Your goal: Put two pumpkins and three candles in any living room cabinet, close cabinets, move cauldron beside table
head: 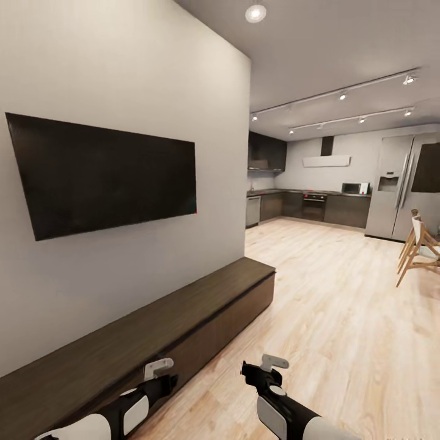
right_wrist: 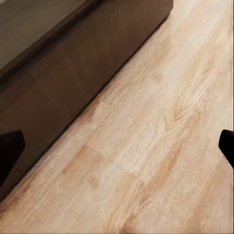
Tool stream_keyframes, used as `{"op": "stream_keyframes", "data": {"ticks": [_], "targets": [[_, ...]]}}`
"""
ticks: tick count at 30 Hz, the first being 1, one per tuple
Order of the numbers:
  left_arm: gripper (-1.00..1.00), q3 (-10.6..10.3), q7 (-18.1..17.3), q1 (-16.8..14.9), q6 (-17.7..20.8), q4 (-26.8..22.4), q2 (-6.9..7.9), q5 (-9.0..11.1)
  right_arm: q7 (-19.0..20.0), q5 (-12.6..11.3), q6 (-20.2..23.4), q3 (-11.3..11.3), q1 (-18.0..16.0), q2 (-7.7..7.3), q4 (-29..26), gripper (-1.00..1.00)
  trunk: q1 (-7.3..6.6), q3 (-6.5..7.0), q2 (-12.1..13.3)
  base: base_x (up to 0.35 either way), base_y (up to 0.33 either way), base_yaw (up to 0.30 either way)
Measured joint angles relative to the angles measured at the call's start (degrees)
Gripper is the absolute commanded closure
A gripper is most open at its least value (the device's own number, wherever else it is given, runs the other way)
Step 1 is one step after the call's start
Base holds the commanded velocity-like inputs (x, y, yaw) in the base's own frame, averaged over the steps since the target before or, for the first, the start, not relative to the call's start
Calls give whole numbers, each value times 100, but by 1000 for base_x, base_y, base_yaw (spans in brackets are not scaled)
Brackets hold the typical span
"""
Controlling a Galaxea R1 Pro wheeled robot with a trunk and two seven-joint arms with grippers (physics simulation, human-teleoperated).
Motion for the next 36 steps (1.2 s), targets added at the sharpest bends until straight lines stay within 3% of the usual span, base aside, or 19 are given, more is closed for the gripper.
{"op": "stream_keyframes", "data": {"ticks": [27,36], "targets": [[-100,-6,-1,0,3,0,-24,2,0,-9,-2,3,0,0,84,-100,-593,656,1083,0,0,-237],[-100,-12,-1,1,3,-1,-26,-1,-2,-2,25,3,-1,1,84,-100,-791,832,1445,0,0,-53]]}}
